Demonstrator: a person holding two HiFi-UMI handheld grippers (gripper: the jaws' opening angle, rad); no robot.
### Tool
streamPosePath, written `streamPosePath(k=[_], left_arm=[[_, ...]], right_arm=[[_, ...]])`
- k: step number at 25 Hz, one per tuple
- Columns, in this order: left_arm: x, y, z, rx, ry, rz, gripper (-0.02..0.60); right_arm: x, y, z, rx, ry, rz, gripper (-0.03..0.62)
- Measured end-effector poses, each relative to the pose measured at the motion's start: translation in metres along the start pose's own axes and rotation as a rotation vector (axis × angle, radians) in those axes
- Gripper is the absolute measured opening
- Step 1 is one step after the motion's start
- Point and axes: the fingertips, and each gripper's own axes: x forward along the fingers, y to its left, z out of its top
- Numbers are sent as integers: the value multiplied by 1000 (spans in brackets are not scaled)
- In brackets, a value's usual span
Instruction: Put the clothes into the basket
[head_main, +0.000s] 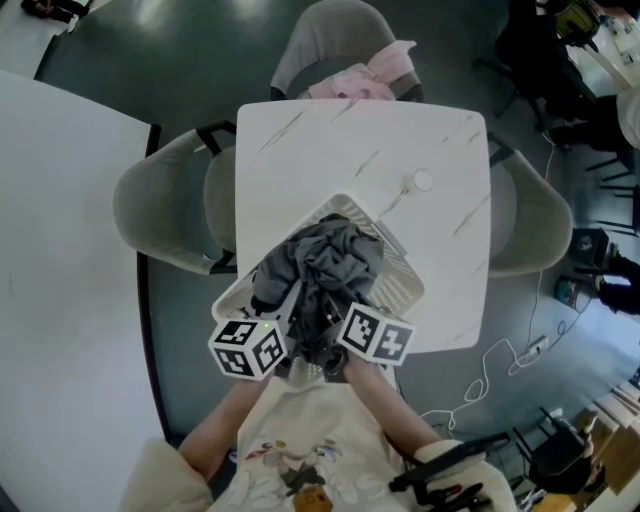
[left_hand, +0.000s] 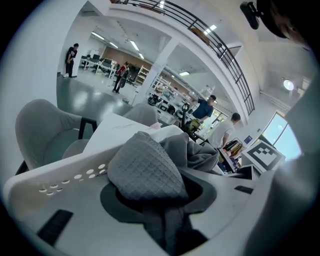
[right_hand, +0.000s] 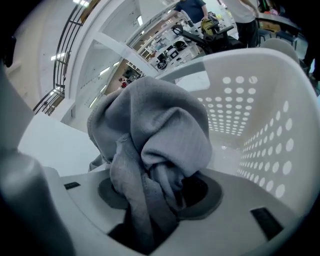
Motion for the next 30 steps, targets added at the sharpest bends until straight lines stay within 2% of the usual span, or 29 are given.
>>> streamPosePath(k=[6,9,11,14,16,19,30], left_arm=[[9,5,-8,47,28,24,150],[4,3,-10,85,43,47,165],[1,1,-9,90,49,50,183],[-5,-1,-13,77,58,50,203],[-10,-2,-14,75,62,53,218],[-17,-11,-13,68,53,28,221],[-37,-36,-16,92,27,-2,219]], right_arm=[[7,-12,1,35,-1,-20,207],[3,-14,3,-7,-24,-43,207],[-1,-14,5,-48,-36,-80,212],[-6,-15,5,-2,-42,-100,232],[-12,-13,5,37,-57,-90,249],[-19,-7,9,31,-84,-69,284],[-44,8,12,4,-158,-16,284]])
